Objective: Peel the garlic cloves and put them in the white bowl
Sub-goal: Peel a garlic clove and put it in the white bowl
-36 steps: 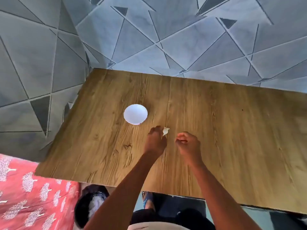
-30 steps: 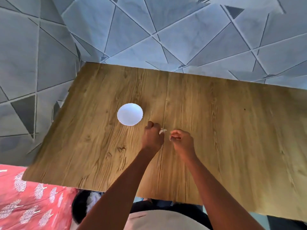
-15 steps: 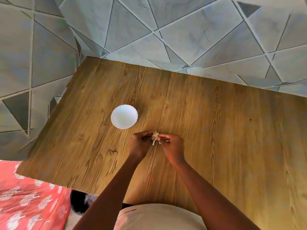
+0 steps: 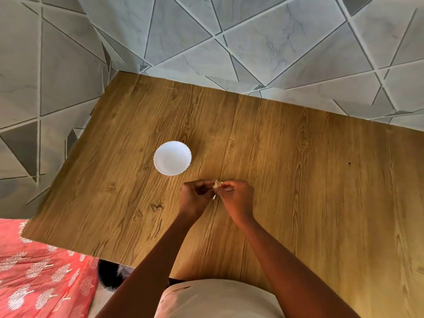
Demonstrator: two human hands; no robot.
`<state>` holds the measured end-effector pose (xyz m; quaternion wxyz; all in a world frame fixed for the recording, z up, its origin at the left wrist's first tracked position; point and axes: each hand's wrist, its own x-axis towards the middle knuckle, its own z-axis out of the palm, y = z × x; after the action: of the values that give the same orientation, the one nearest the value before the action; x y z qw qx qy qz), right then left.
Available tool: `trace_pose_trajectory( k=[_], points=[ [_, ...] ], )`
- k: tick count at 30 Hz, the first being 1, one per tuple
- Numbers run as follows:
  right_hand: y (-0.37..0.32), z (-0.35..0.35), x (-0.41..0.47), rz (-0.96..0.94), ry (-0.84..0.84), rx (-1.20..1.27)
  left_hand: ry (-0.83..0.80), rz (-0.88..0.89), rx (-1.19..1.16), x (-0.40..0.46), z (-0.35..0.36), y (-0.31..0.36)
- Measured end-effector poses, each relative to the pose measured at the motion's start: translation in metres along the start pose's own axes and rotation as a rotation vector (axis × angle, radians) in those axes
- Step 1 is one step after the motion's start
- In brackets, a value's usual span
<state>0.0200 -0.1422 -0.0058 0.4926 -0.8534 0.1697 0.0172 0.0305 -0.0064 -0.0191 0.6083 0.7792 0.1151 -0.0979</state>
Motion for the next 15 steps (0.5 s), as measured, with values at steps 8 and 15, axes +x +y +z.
trace_pose_trajectory(
  k=[8, 15],
  points=[
    [-0.004, -0.002, 0.000, -0.071, 0.007, -0.098, 0.007, 0.027, 0.093, -0.001, 0.003, -0.003],
    [0.012, -0.028, 0.001, -0.078, -0.038, 0.017, 0.121, 0.127, 0.186, 0.005, 0.012, 0.005]
  ],
)
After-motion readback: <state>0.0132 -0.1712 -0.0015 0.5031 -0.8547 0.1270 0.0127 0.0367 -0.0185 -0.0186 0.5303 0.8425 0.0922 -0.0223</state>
